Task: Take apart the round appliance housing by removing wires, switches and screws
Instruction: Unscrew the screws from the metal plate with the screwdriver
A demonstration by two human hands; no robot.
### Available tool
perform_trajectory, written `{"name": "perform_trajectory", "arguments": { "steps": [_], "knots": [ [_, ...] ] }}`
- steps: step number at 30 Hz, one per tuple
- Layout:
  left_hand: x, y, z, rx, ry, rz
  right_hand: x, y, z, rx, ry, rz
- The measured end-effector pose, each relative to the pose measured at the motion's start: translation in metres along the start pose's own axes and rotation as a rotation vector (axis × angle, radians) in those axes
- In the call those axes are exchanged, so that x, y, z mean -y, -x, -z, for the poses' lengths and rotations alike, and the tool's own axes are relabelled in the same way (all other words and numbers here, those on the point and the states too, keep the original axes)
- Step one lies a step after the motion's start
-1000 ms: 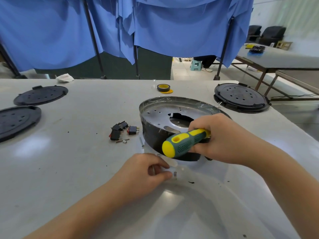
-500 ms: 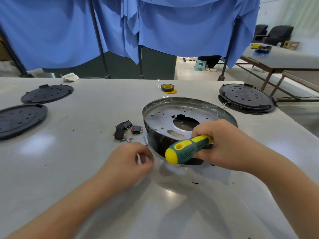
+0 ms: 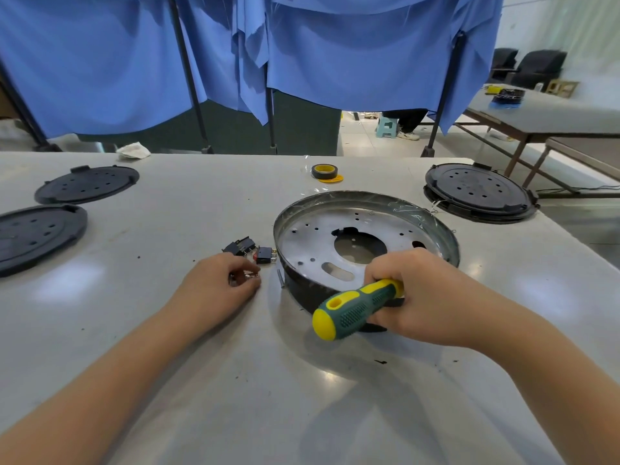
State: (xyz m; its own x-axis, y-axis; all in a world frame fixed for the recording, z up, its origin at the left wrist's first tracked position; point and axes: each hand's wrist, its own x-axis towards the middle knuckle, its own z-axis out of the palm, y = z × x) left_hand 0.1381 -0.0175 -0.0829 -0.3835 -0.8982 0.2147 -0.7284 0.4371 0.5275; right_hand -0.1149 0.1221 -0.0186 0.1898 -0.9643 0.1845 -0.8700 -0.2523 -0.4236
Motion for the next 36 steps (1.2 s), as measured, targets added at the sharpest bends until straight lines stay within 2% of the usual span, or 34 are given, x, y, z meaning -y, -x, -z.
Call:
{"name": "perform_trajectory", "arguments": {
  "steps": [7,12,15,20,26,30,33,36],
  "knots": [
    [-0.020,0.001,0.001,-0.053,0.147,-0.062,-0.004,0.000,0.001,0.021,0.011,-0.030],
    [-0.046,0.000,0.008,-0.127,0.445,-0.042,-0.002,0.003,0.000,0.055,-0.007,-0.051],
    [-0.059,-0.003,0.007,-0.010,0.545,-0.040,0.005,0.001,-0.003,0.063,0.025,-0.028],
    [-0.064,-0.009,-0.006,0.118,0.478,-0.042,0.022,-0.009,-0.014,0.053,0.076,0.049],
    [-0.064,-0.034,0.000,0.172,0.557,-0.061,0.022,-0.015,0.000,0.062,-0.014,-0.016],
    [-0.065,-0.053,0.004,0.240,0.477,-0.123,0.017,-0.027,0.014,0.043,-0.246,-0.042],
    [-0.072,-0.063,0.008,0.304,0.426,-0.118,0.017,-0.041,0.028,-0.054,-0.394,-0.039],
    [-0.084,-0.068,0.022,0.321,0.219,-0.145,0.015,-0.052,0.043,-0.147,-0.575,-0.036]
  ]
}}
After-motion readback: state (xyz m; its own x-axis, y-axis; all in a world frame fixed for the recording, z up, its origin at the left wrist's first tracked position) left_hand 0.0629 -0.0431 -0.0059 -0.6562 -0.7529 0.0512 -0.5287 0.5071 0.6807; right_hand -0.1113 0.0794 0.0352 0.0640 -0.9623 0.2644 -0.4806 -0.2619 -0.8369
